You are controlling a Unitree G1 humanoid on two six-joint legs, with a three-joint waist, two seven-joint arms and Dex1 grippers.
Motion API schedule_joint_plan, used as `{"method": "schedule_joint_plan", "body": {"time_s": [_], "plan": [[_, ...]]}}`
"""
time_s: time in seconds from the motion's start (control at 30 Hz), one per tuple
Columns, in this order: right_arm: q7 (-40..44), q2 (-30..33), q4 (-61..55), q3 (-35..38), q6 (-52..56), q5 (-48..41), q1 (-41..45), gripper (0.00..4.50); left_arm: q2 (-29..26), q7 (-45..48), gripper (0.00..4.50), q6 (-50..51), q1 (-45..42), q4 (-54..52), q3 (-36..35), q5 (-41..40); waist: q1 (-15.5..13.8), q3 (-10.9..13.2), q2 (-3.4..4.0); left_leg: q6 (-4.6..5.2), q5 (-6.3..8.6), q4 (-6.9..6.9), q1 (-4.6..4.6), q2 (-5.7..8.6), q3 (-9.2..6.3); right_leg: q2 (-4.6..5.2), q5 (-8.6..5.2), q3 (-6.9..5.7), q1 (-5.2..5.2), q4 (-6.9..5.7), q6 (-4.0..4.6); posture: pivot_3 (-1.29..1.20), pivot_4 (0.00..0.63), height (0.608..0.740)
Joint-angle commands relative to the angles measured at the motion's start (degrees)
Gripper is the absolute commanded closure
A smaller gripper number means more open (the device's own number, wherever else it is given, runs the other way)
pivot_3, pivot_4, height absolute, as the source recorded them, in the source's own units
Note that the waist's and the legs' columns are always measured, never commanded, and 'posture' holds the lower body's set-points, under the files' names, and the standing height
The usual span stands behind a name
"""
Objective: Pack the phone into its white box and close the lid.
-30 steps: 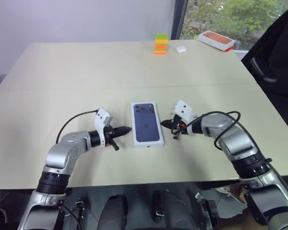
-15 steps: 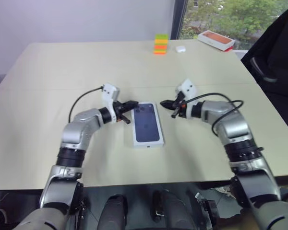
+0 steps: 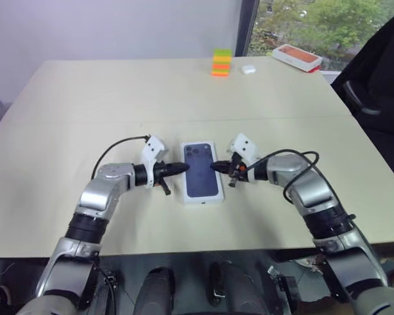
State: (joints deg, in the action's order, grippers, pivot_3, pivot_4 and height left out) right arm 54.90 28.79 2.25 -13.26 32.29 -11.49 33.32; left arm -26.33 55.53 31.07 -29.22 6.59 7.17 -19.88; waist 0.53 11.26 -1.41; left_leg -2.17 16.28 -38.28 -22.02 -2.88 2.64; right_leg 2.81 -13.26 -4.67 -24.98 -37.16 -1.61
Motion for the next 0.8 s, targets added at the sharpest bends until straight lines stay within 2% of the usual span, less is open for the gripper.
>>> {"method": "schedule_joint_plan", "body": {"time_s": [0.03,0.33,0.43,0.6,0.77,0.8], "plan": [[3.1,2.5,-4.7,0.2,1.8,-2.0,-1.7,4.48,-2.3,4.2,4.5,2.4,3.1,-4.4,1.4,-2.0,0.1,0.0,0.0,0.0,0.0,0.0,0.02,0.0,0.01,0.0,0.0,0.01,0.01,0.01,0.0,0.0,0.15,0.74],[7.7,6.2,-13.6,0.5,6.1,-7.1,-7.1,4.48,-4.1,6.4,4.5,0.4,7.3,-8.2,1.7,-2.3,0.0,0.0,0.0,0.0,0.0,0.0,0.06,-0.01,-0.01,-0.02,-0.01,0.02,0.04,0.01,0.0,0.0,0.15,0.74],[7.4,6.5,-14.3,1.2,4.0,-7.1,-7.9,4.48,-3.7,5.4,4.5,-0.4,7.0,-7.6,0.7,-2.2,0.0,0.0,0.0,0.0,0.0,-0.01,0.05,0.0,0.0,-0.01,-0.01,0.03,0.04,0.03,0.0,0.0,0.15,0.74],[3.1,4.7,-9.1,6.8,3.1,-8.5,-4.8,4.48,-3.1,1.0,4.5,2.1,3.9,-5.1,-7.4,-6.3,0.1,0.0,-0.03,-0.01,-0.01,-0.04,0.04,0.0,-0.01,-0.04,-0.1,0.03,0.04,0.02,-0.17,0.0,0.15,0.74],[2.5,4.2,-4.4,14.0,-1.5,-11.4,-2.3,4.48,-8.3,1.6,4.5,2.5,2.4,-1.4,-13.6,-7.9,0.2,0.0,-0.01,-0.01,-0.01,0.0,0.02,-0.04,-0.04,-0.12,-0.1,0.03,-0.02,0.02,-0.15,0.0,0.15,0.74],[3.1,4.7,-3.7,14.6,-2.0,-11.8,-2.1,4.24,-9.0,1.9,4.5,2.5,2.1,-0.5,-14.4,-8.3,0.1,0.0,-0.01,-0.01,-0.01,0.02,0.02,-0.04,-0.03,-0.12,-0.09,0.04,-0.03,0.03,-0.14,0.0,0.15,0.74]]}}
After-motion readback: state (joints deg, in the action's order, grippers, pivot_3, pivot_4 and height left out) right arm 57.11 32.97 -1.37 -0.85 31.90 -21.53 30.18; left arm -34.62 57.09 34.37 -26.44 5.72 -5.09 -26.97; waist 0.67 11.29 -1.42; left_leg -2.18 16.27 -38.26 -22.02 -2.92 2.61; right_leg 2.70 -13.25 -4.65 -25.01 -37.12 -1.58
